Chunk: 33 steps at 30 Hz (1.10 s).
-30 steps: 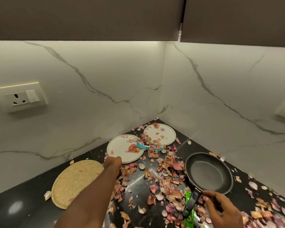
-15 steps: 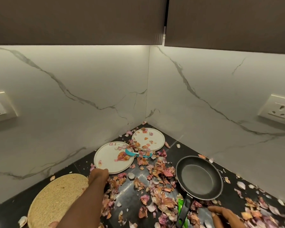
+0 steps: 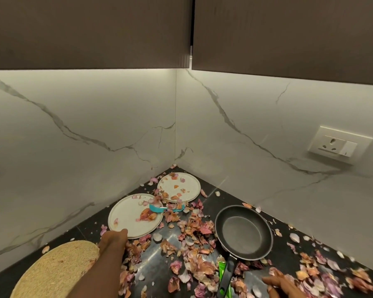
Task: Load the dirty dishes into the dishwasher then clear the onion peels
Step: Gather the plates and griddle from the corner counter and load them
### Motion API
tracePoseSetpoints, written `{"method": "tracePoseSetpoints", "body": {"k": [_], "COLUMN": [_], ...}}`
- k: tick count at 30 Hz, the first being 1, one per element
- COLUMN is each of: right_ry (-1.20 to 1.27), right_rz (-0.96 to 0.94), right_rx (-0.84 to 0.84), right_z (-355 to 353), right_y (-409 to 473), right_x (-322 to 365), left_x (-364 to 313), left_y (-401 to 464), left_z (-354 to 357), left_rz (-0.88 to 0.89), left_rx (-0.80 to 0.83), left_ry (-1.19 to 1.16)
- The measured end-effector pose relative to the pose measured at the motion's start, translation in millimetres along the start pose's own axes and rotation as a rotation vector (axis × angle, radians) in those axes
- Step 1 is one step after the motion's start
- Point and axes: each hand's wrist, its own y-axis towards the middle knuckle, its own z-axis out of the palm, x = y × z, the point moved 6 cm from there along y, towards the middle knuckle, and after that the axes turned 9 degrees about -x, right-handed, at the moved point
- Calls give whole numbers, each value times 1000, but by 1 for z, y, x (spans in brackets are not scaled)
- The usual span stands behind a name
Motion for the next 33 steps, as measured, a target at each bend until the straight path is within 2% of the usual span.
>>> {"method": "tracePoseSetpoints", "body": {"k": [2,5,6,10,16,20,25,30,33], "right_ry": [96,3,2,12,26,48,63,88,99], "right_rz": [-42,-130,-128,-187,-180,-149,-134,-159,-172], "right_rx": [-64,-313,-349,-379,-367,-395,-386,-349,-346], "right_z": [-4,-19,-24,-35,-42,-48,-42,-31,-30], "right_y": [-16,-35,-39,-48,-67,-78,-82,-85,-87], "right_x": [36,72,81,98,98,95,100,110,114], "left_x": [1,-1,-1,-6,-4,-24,-72,-107,-108], "left_y": [-6,-24,-31,-52,-27,-44,-90,-136,-177], "left_z": [-2,-18,-22,-33,-27,-45,-92,-106,-117], "left_rz": [-10,28,41,101,141,188,342,662,869], "left_rx": [76,65,69,113,157,82,-95,34,27], "left_ry": [-38,-68,-61,29,32,19,-27,-202,-231]}}
